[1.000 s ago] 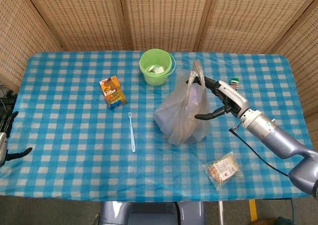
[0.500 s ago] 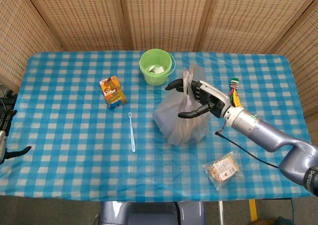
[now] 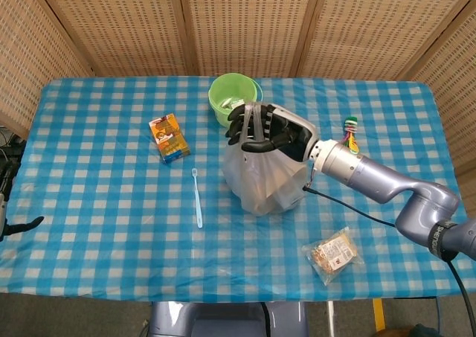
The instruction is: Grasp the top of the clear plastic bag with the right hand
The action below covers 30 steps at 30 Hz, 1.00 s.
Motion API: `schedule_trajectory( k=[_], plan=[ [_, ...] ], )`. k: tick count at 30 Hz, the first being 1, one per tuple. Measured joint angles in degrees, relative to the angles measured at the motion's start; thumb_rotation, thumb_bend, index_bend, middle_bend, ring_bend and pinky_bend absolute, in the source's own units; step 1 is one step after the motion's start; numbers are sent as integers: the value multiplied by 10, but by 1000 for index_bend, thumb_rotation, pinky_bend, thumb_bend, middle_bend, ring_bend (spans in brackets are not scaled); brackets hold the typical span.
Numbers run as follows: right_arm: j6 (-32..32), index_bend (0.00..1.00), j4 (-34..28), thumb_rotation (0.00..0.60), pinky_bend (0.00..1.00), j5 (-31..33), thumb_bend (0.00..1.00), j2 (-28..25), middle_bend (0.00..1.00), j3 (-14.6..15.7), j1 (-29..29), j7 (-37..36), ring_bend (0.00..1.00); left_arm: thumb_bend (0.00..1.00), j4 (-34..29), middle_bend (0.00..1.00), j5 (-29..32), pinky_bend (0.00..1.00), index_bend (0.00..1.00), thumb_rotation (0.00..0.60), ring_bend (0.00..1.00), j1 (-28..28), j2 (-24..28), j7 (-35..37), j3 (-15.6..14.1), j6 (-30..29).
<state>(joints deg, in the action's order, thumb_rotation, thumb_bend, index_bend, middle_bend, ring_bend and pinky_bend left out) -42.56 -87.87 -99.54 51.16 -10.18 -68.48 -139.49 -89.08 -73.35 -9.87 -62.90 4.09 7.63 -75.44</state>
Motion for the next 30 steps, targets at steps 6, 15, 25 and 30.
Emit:
schedule_trajectory(
  k=[6, 15, 25, 30],
  plan=[
    [17, 826, 3, 600, 998, 18, 48, 6, 899, 4, -9, 47, 814, 0, 6, 0, 4, 0, 0, 600, 0, -2, 0, 5, 1, 7],
    [75, 896, -14, 600, 1000, 107, 1000, 11, 946, 0, -15, 194, 865, 0, 8, 0, 0, 0, 0, 600, 0, -2, 1, 16, 0, 8],
    [134, 872, -39, 600, 1000, 230, 1000, 14, 938, -38, -12, 342, 864, 0, 8, 0, -2, 0, 0, 600, 0, -1, 5, 25, 0, 7],
    [154, 868, -44, 600, 1000, 299, 1000, 13, 936, -71, -14, 396, 863, 0, 10, 0, 0, 0, 0, 600, 0, -2, 6, 31, 0, 12]
  ],
)
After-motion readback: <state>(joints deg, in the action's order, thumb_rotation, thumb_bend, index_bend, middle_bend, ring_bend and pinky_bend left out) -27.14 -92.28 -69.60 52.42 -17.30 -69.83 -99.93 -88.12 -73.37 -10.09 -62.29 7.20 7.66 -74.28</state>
